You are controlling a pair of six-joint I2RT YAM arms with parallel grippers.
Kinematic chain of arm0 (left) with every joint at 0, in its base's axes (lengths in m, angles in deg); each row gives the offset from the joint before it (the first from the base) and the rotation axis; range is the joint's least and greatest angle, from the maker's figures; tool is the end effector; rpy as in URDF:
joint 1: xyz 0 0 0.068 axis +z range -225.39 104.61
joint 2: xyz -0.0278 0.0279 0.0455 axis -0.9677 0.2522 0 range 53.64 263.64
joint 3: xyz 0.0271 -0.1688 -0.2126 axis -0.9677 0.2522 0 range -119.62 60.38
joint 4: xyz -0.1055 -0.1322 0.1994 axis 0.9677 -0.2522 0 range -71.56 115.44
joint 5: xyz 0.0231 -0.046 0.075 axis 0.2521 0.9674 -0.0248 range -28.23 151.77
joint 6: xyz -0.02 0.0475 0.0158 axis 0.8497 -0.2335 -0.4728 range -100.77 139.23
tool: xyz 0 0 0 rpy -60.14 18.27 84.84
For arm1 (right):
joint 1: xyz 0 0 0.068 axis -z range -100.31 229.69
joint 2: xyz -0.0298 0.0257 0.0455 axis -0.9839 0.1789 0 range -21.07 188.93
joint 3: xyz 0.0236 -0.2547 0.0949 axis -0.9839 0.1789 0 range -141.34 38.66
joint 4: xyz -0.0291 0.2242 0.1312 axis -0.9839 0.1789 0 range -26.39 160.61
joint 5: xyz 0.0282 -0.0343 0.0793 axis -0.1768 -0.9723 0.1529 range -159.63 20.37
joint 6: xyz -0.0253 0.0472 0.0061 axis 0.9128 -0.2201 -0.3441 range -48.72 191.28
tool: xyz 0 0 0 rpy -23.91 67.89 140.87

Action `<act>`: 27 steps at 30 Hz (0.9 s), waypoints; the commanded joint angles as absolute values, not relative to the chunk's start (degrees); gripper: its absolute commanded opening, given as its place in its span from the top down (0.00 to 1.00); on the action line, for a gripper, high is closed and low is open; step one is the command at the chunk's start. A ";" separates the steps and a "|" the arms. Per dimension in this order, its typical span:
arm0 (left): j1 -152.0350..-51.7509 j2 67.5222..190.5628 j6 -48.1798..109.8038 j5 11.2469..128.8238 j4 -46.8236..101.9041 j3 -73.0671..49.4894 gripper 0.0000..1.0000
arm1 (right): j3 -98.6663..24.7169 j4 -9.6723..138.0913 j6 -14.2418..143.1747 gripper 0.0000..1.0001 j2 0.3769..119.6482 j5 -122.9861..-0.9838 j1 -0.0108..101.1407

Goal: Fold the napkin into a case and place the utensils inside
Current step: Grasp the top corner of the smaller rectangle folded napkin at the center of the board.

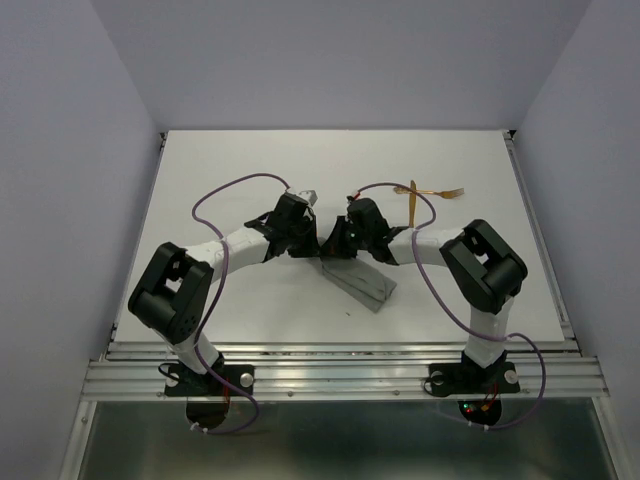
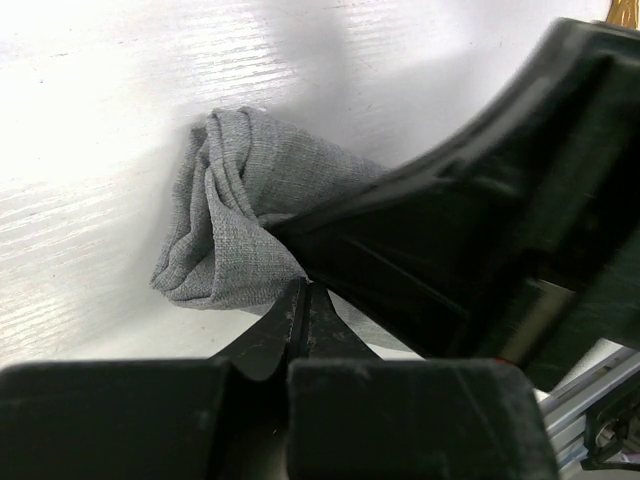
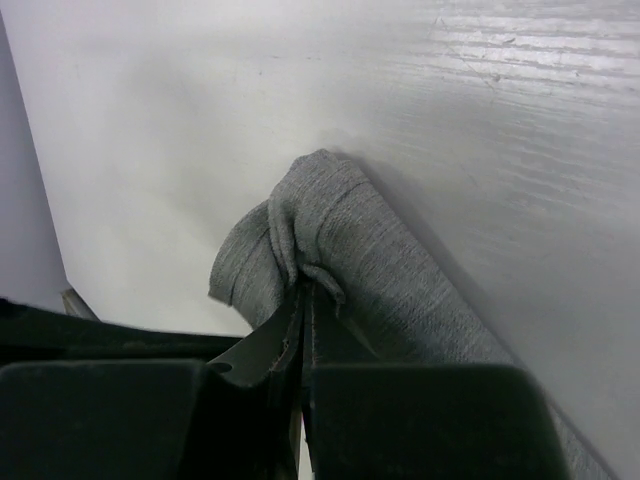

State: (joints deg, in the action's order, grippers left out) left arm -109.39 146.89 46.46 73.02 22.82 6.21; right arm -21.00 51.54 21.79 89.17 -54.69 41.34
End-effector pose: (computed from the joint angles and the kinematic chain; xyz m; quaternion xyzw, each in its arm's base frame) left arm 0.2815 -0.1983 0.1967 0.0936 0.9041 -0.2843 0.3049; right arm 0.3064 0.2541 0.1426 0.0304 0.8943 0.3831 0.2291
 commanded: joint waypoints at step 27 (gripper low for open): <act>-108.97 147.15 43.93 74.34 25.00 3.69 1.00 | -20.31 49.64 23.20 0.99 88.09 -54.25 42.95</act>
